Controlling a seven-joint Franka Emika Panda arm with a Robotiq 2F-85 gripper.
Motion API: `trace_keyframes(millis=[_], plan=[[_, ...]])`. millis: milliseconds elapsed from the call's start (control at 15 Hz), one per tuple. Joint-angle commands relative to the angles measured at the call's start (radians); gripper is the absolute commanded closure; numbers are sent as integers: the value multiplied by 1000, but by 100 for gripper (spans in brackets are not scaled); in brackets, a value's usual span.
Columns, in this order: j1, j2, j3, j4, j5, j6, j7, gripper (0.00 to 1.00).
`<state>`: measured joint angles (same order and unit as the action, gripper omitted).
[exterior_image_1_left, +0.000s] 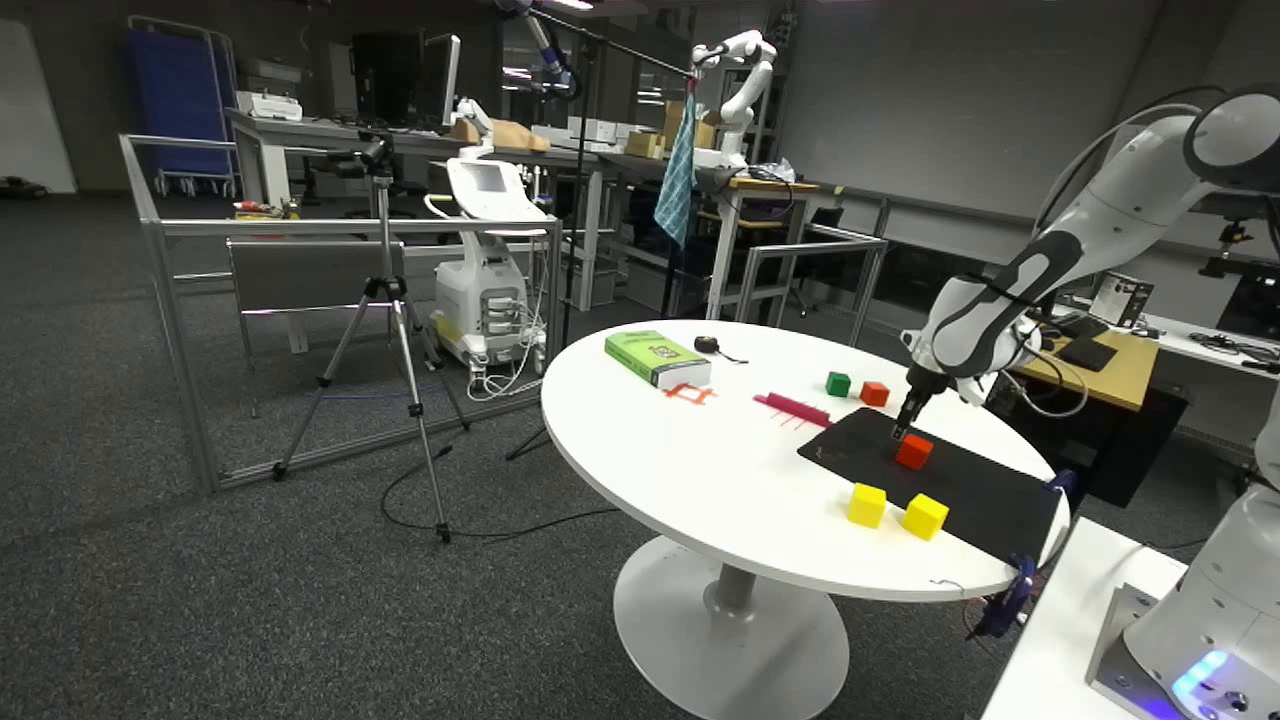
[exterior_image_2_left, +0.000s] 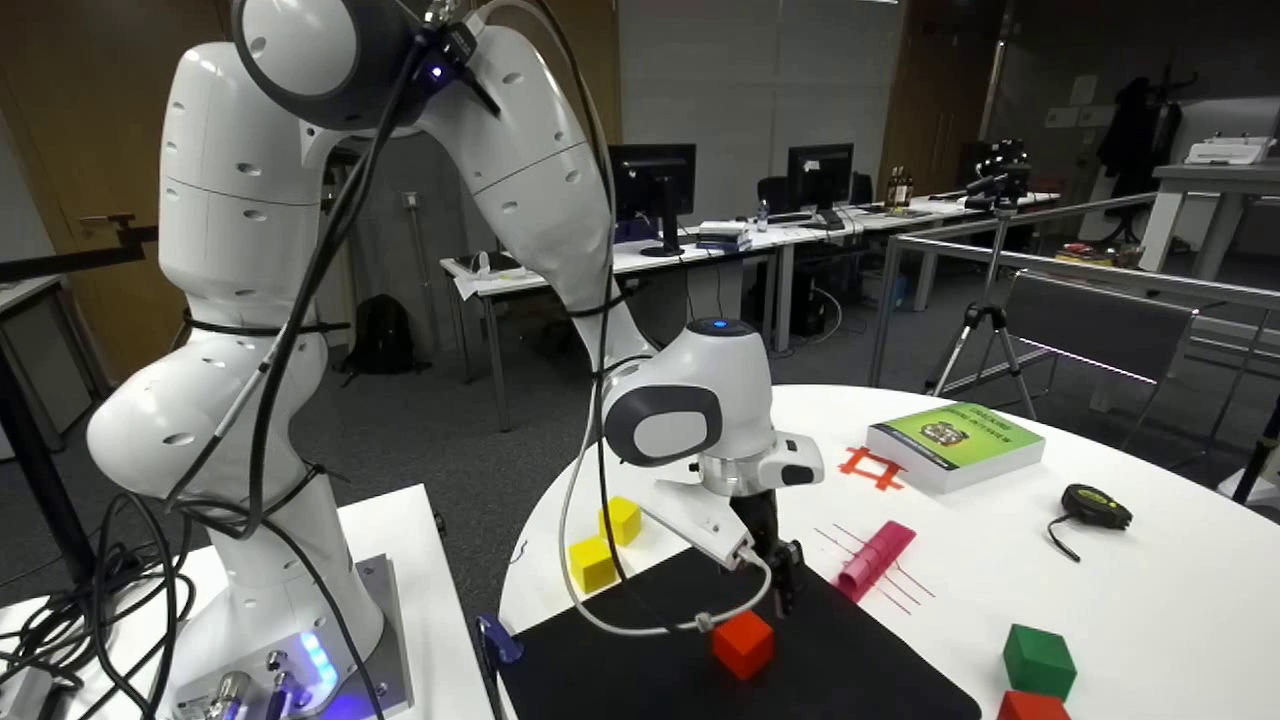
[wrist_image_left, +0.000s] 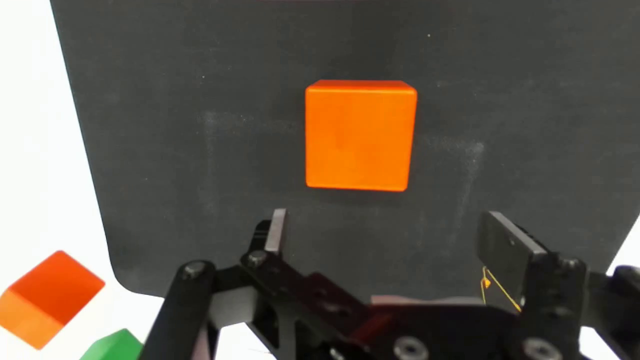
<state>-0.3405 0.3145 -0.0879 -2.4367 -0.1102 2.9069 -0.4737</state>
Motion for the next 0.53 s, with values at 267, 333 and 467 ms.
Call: trace_keyframes(millis=[267,333,467], plan=[[70,-272,11,-184,77,-178,76,0],[89,-295,9,-197,91,-221,85,0],[128,-333,2,-211,91,-318,99,0]])
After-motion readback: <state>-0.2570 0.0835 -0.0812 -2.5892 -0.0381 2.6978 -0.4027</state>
